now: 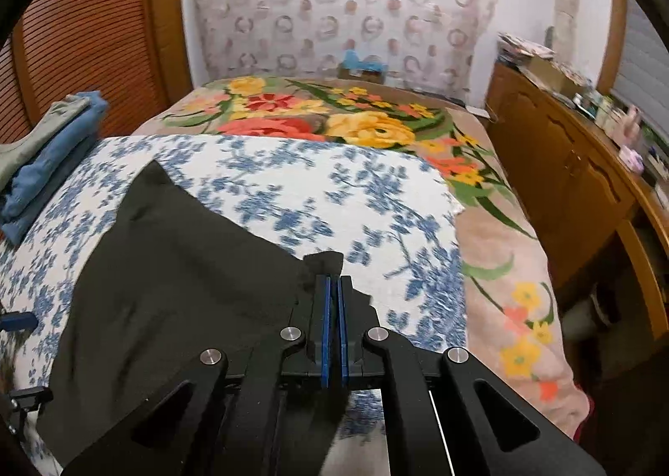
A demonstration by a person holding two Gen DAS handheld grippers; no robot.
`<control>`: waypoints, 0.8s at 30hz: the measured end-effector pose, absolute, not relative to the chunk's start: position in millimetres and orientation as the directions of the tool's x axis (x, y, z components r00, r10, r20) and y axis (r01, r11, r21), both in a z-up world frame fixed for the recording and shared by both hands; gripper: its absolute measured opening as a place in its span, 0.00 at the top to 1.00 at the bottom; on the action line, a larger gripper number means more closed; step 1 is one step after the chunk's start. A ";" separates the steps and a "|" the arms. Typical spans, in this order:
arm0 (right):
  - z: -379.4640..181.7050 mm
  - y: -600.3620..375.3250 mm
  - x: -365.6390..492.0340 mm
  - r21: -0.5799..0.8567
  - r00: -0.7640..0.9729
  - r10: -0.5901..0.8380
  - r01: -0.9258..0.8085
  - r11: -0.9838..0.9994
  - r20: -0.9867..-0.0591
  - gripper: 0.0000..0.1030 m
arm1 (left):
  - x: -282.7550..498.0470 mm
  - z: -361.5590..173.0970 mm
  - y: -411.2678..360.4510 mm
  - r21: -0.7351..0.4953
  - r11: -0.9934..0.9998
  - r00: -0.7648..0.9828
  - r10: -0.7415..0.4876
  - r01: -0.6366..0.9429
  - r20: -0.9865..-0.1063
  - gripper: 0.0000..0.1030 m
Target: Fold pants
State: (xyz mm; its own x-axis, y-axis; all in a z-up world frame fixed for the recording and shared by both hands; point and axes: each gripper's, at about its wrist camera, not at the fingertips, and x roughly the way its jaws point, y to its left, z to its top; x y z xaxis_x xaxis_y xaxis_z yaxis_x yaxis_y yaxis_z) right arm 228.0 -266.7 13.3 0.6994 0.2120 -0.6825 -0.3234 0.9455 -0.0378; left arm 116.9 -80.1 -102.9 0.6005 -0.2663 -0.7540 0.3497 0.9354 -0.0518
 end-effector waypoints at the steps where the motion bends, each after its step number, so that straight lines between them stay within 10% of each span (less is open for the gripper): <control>1: 11.9 -266.4 229.3 -0.044 0.699 0.200 -0.314 0.948 -0.686 0.97 | 116.9 -102.9 -80.3 -0.052 0.935 0.600 -0.267 0.350 -0.754 0.22; 24: -2.1 -263.9 111.7 0.005 0.665 0.280 -0.383 0.924 -0.692 0.70 | 116.8 -103.3 -81.4 -0.051 0.935 0.600 -0.266 0.351 -0.755 0.22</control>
State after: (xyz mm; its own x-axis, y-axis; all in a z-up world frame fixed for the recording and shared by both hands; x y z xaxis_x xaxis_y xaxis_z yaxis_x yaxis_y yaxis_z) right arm 111.7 -263.9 -2.1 0.6653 0.2800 -0.6921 -0.3834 0.9236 0.0052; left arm 116.8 -81.4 -103.3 0.5997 -0.2665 -0.7546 0.3513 0.9349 -0.0510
